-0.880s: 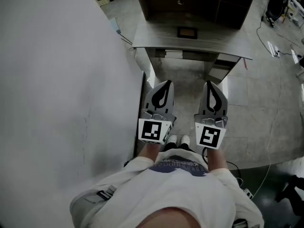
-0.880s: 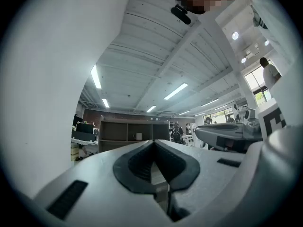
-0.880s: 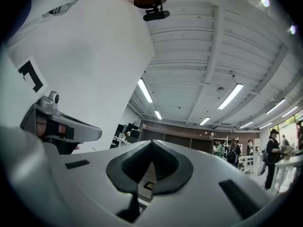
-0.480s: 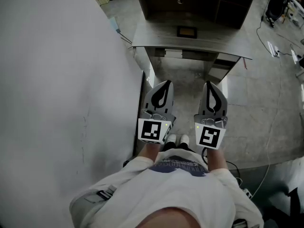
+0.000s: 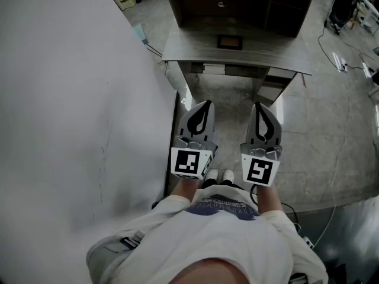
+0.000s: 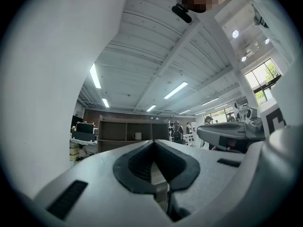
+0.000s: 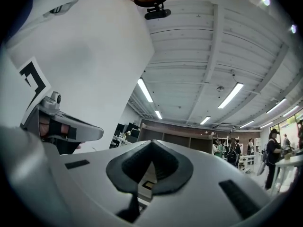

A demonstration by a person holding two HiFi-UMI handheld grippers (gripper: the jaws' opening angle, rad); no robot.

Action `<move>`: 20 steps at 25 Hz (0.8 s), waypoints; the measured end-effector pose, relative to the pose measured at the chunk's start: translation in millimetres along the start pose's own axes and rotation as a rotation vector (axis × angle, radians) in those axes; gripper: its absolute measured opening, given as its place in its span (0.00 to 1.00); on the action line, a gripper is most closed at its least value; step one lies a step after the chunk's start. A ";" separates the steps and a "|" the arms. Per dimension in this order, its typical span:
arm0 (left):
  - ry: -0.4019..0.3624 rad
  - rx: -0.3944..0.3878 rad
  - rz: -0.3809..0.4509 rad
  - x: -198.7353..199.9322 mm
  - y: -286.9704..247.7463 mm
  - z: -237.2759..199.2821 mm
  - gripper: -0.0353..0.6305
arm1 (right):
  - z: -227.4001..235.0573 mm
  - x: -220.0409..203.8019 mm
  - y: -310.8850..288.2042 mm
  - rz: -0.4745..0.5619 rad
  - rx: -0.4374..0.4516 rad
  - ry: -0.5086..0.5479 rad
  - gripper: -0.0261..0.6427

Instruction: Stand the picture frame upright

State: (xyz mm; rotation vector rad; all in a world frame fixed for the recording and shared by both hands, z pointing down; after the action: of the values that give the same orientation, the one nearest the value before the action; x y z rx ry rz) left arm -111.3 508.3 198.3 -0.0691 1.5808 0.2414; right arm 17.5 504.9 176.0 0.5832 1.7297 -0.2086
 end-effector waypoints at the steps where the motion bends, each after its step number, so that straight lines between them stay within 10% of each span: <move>1: 0.001 -0.001 0.002 1.8 -2.8 2.8 0.06 | 4.8 2.2 0.7 0.010 0.003 -0.018 0.03; 7: -0.006 -0.018 -0.013 4.7 -28.0 16.2 0.06 | 36.7 6.6 -1.5 0.020 0.051 -0.013 0.03; 20: -0.002 -0.051 -0.099 -22.0 -60.1 6.9 0.06 | 59.2 -53.5 -19.8 -0.140 0.142 -0.050 0.36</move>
State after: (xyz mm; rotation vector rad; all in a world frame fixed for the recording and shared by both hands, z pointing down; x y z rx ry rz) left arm -92.2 448.8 213.5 -0.1863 1.5652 0.2041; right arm 66.3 447.5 209.0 0.5558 1.7172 -0.4445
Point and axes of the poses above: the fingertips, and each gripper's own axes: y backward along the fingers, z to its right, x out of its top, the point moved 2 cm from there along y, backward along the fingers, and after that the axes turned 9 degrees about x, right-handed, at the moved point
